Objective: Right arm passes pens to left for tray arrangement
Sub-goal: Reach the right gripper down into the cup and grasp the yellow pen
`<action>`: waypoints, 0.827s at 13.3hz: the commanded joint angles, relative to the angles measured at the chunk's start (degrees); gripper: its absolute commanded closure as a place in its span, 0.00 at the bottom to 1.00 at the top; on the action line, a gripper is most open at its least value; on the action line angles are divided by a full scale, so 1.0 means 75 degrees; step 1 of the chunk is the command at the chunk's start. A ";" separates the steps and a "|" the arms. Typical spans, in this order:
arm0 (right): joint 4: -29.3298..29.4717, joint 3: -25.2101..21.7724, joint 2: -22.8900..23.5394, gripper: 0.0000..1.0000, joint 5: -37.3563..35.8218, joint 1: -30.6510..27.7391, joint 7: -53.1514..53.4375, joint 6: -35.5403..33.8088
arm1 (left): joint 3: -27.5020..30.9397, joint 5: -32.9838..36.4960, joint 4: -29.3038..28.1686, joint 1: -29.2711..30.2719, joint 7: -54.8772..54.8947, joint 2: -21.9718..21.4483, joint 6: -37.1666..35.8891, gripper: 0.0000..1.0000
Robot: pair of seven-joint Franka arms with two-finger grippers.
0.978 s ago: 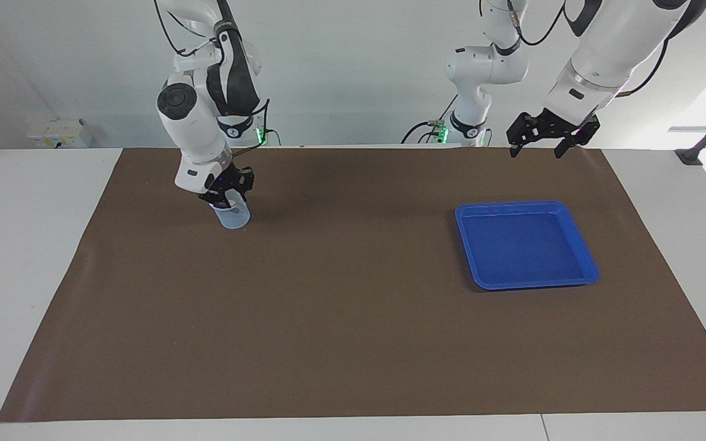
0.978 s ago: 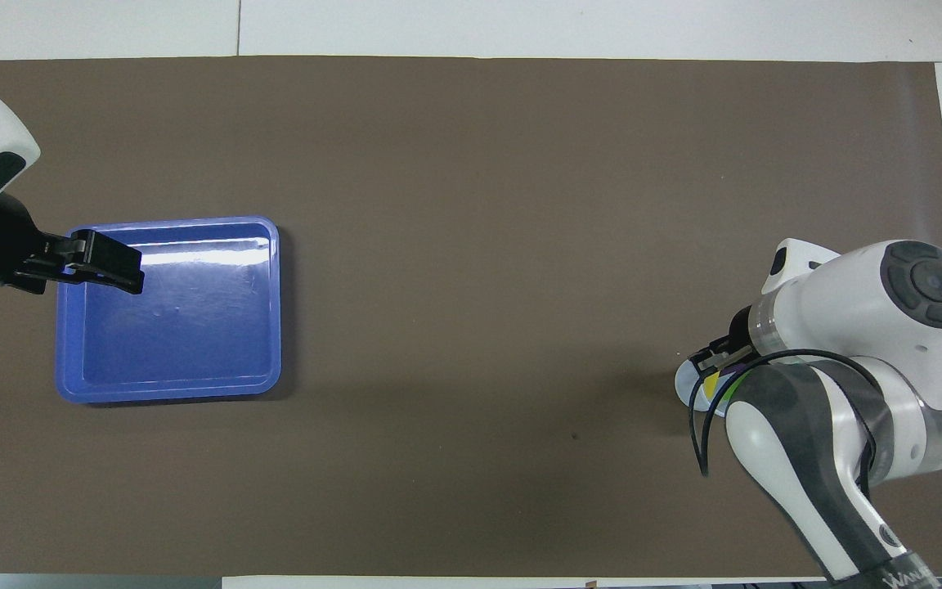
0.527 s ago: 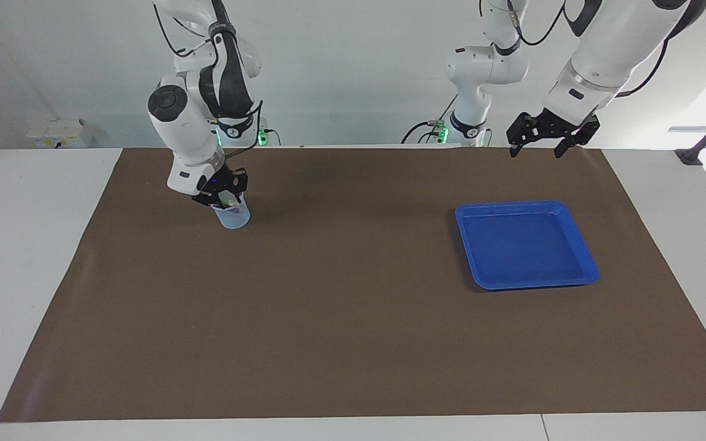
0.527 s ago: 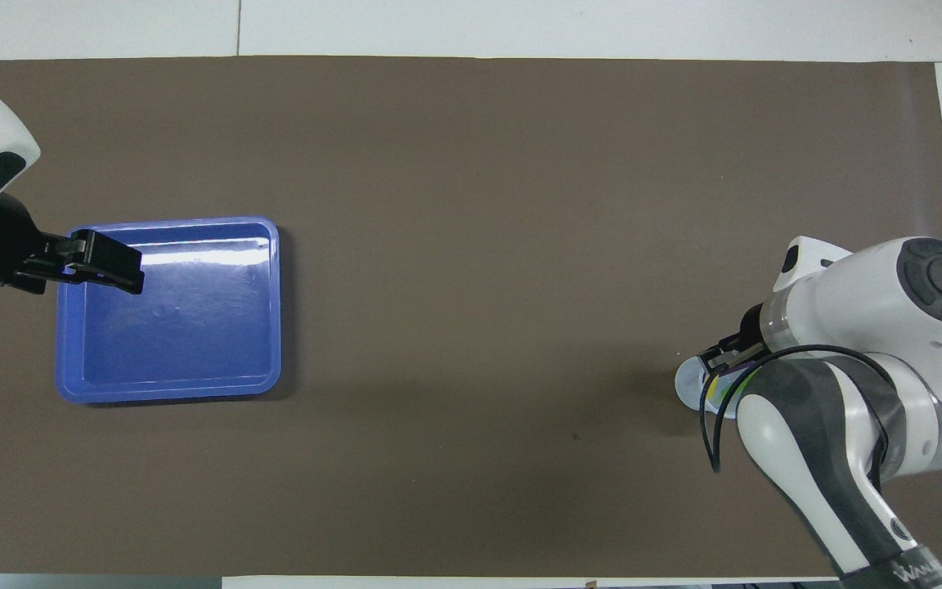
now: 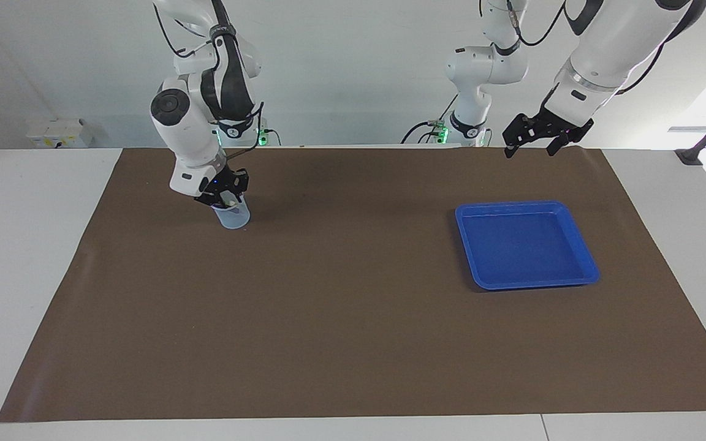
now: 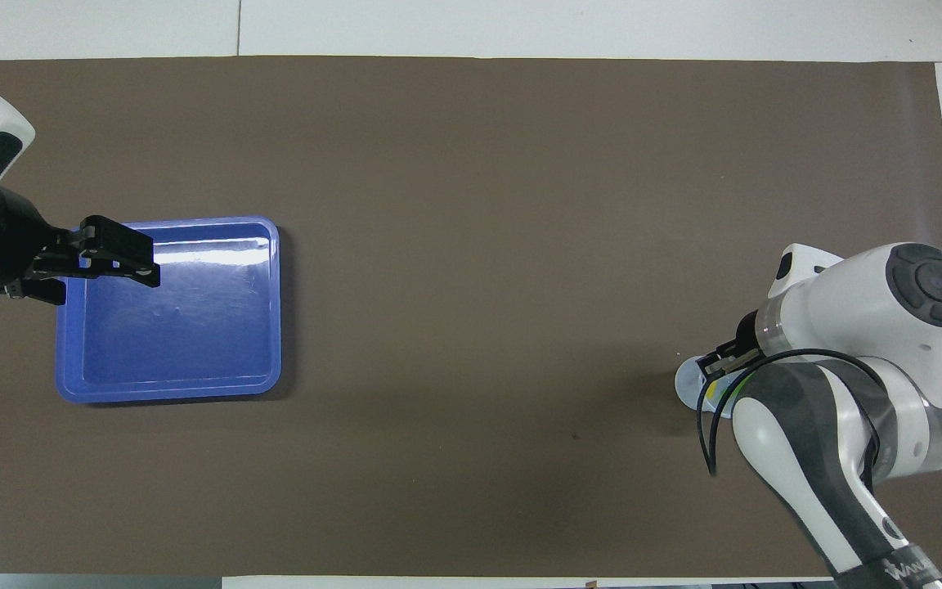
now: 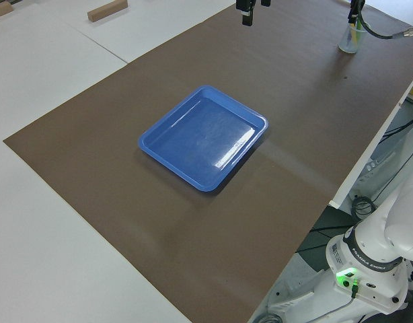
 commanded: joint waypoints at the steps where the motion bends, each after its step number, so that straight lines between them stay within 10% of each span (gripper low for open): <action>1: -0.0114 0.0036 -0.0026 0.67 0.0083 -0.0155 -0.0193 0.0113 | -0.0037 -0.0731 -0.0447 0.0268 -0.1648 -0.0289 0.0232 0.00; 6: -0.0197 0.0036 -0.0061 1.00 0.0083 -0.0132 -0.0111 0.0101 | -0.0025 -0.1423 -0.0987 0.0280 -0.3153 -0.0548 0.0621 0.00; 11: 0.1134 0.0025 0.0243 1.00 0.0083 -0.0365 -0.0158 -0.0937 | -0.0025 -0.1787 -0.1234 0.0291 -0.4160 -0.0677 0.0703 0.00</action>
